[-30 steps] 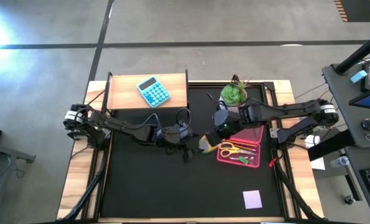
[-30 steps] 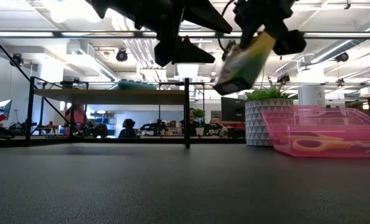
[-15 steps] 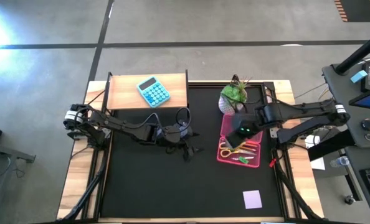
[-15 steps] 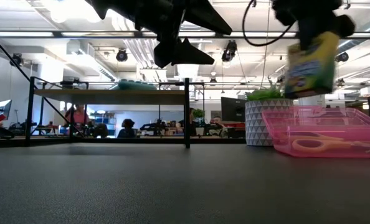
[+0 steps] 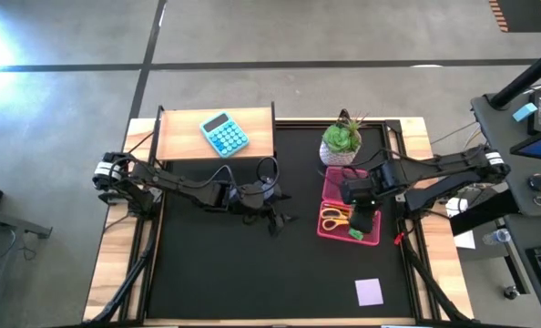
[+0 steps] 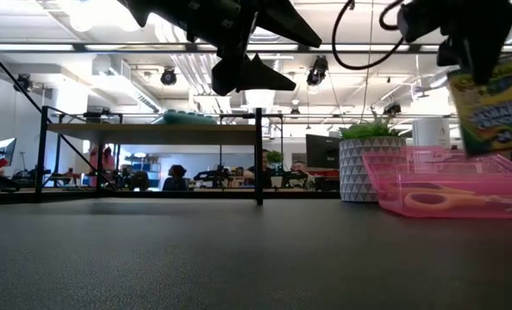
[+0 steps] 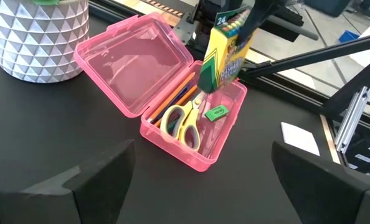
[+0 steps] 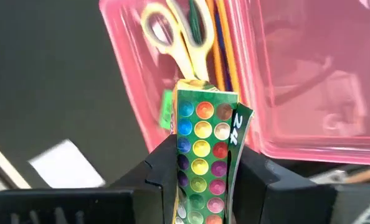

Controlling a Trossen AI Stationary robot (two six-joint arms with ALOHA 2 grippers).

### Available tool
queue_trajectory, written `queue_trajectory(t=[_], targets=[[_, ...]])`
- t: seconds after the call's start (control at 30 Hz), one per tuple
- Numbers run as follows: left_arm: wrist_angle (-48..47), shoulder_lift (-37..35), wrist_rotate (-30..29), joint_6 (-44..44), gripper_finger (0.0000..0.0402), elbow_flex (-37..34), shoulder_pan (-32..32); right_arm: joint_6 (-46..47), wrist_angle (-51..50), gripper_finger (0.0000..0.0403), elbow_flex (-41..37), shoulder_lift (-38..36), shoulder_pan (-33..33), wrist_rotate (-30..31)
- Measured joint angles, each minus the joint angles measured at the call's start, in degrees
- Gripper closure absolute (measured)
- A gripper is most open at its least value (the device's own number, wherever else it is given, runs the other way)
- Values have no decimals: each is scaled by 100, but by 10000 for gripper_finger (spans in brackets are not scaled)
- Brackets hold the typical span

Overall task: Pack school essentials
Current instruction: Put the yellow crayon box into the pink supply box

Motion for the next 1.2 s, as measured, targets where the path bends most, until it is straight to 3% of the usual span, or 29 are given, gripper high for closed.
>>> queue_trajectory(t=[0.13,0.33,0.73,1.2], targets=[[1,0,0,-46,44,1,-12,-596,-129,301,-121,71,11,-55],[0,2,-2,-295,44,2,-11,-1681,-200,301,-324,259,11,-705],[4,2,-2,-295,44,1,-11,-3682,-396,301,-339,1032,11,-736],[0,4,-2,-293,44,0,-11,-3793,-421,301,-339,1330,24,-694]])
